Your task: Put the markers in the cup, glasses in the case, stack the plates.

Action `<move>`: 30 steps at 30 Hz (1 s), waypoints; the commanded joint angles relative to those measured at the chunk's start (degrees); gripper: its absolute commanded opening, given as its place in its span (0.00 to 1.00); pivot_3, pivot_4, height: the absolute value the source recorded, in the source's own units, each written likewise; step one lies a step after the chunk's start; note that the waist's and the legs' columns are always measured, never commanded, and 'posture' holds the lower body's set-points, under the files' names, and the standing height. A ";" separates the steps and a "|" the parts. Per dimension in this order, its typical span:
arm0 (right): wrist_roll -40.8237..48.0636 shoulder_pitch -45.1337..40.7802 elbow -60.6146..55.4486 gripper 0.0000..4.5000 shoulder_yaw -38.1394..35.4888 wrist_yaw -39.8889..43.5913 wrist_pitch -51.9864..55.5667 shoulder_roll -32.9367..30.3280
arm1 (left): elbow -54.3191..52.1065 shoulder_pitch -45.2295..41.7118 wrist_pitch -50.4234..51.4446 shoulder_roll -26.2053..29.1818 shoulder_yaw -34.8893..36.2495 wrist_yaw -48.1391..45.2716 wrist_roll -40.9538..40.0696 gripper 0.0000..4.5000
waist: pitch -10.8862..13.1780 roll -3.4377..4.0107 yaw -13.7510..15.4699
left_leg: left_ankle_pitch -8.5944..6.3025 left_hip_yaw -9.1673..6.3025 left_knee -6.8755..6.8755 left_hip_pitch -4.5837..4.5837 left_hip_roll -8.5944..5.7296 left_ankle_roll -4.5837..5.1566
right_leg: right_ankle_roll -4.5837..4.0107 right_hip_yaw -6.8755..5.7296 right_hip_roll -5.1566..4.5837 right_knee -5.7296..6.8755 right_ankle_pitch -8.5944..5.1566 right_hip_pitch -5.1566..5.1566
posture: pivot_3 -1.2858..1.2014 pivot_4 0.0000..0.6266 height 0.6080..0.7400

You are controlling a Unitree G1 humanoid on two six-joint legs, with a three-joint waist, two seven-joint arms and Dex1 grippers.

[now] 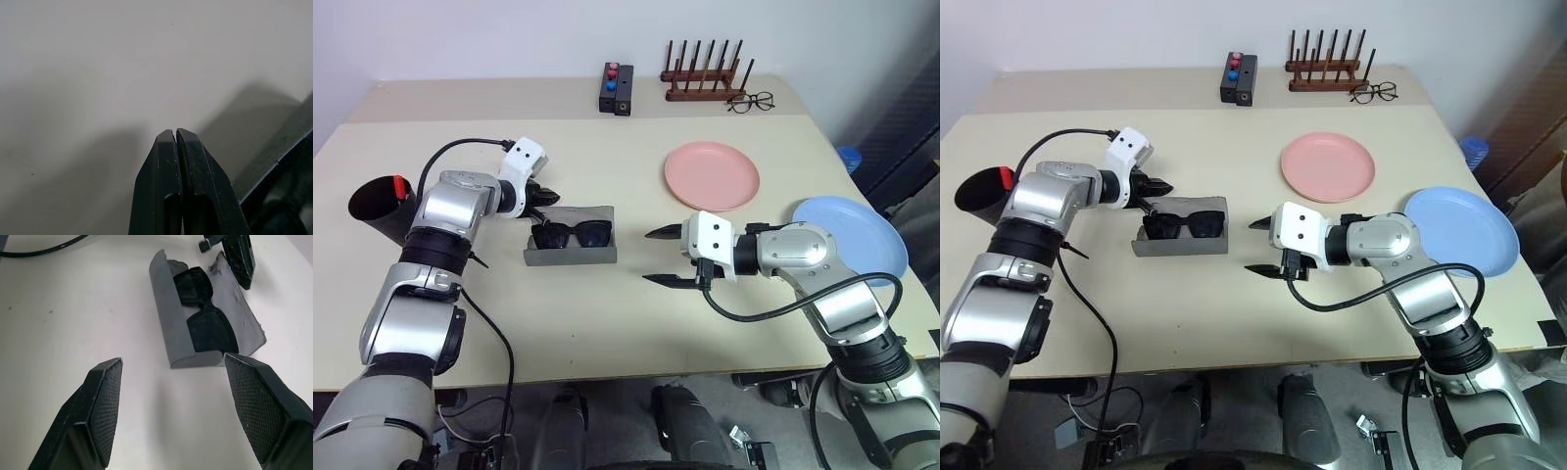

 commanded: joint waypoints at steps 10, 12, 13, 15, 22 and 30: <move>-4.21 -6.65 8.98 0.75 1.01 -5.12 -4.27 2.22 | -35.92 23.75 3.67 10.51 5.60 -8.32 -6.61 0.01 | 0.01 0.03 0.11 | 0.00 0.01 0.06 0.02 0.01 0.00 | -0.07 0.01 -0.04 0.03 -0.03 0.03 | 0.52 0.24 1.00; -6.78 -8.61 12.97 0.75 1.57 -7.82 -4.54 3.40 | -38.59 26.87 1.54 9.35 8.80 -6.21 -7.56 0.01 | 0.01 0.03 0.13 | 0.00 0.03 0.11 0.03 0.00 0.00 | -0.08 0.02 -0.06 0.02 -0.03 0.05 | 0.52 0.24 1.00; -7.48 -9.14 14.14 0.75 1.56 -8.67 -4.60 3.69 | -39.44 27.66 0.82 8.80 10.07 -5.51 -8.06 0.01 | 0.02 0.03 0.28 | 0.00 0.02 0.11 0.03 0.00 0.00 | -0.09 0.01 -0.06 0.02 -0.03 0.05 | 0.52 0.24 1.00; -8.60 -9.84 16.23 0.75 1.51 -9.65 -5.31 3.78 | -41.56 28.87 1.20 8.00 11.98 -3.89 -9.02 0.01 | 0.02 0.03 0.47 | 0.00 0.02 0.15 0.01 0.00 0.00 | -0.10 0.01 -0.06 0.02 -0.02 0.05 | 0.52 0.24 1.00; -10.76 -9.72 20.53 0.75 1.56 -11.03 -8.16 4.09 | -44.05 28.88 7.06 3.11 18.25 3.85 -13.65 0.01 | 0.02 0.03 0.19 | 0.00 0.01 0.15 0.01 -0.01 0.01 | -0.07 0.01 -0.05 0.04 0.00 0.05 | 0.52 0.24 1.00; -10.88 -8.34 19.75 0.75 1.34 -12.12 -7.66 4.83 | -49.98 32.64 11.05 4.43 15.19 2.35 -17.23 0.01 | 0.02 0.04 0.09 | 0.00 0.01 0.12 0.04 0.00 0.01 | 0.02 0.02 -0.04 0.06 0.05 0.06 | 0.52 0.24 1.00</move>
